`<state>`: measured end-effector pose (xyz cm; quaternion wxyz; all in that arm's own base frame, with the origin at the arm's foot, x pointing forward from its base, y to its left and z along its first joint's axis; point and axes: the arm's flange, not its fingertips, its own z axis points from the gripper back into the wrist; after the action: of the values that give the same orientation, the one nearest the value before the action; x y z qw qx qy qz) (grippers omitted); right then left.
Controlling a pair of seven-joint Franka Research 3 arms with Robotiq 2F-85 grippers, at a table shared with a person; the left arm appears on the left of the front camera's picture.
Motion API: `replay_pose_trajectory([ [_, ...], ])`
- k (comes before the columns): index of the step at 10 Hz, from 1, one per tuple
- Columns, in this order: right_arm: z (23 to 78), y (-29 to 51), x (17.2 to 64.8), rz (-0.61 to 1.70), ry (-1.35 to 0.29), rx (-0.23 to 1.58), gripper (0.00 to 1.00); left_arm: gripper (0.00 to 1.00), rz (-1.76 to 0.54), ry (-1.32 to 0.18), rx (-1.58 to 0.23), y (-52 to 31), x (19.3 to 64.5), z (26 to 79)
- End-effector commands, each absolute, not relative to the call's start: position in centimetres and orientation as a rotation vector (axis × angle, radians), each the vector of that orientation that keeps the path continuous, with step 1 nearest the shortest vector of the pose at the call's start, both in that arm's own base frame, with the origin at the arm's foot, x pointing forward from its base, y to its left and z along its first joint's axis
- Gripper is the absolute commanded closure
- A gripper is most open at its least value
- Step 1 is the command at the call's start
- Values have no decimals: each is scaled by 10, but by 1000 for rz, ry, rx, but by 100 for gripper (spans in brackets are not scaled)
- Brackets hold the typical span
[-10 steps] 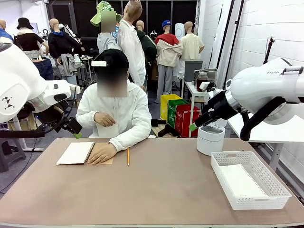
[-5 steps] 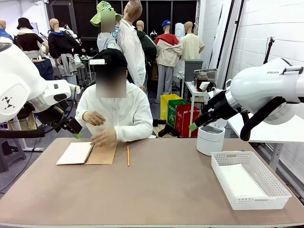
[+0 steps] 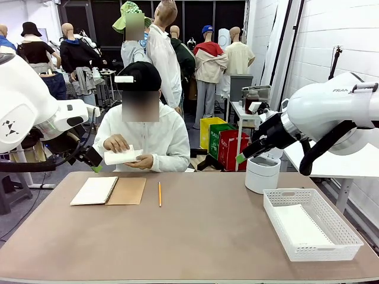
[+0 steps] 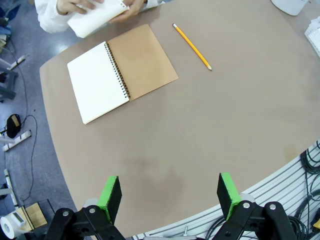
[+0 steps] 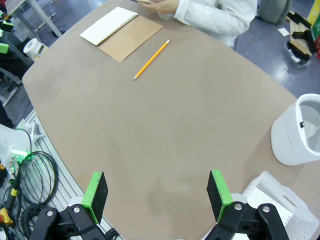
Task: Sort the paper based on its condition.
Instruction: If a person hands you a paper, place it in the Organizing basket , and if it's crumpled, put it in the Trash can.
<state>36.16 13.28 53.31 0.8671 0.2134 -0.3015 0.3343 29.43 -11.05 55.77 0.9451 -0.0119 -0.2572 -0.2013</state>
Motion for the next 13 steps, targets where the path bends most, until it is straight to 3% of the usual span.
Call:
replay_pose_trajectory([
  [1,534,134,362,697,-630,456,0,0,-411,-524,-26,-110,294,558],
  [13,534,134,362,697,-630,456,0,0,-411,-524,-26,-110,294,558],
])
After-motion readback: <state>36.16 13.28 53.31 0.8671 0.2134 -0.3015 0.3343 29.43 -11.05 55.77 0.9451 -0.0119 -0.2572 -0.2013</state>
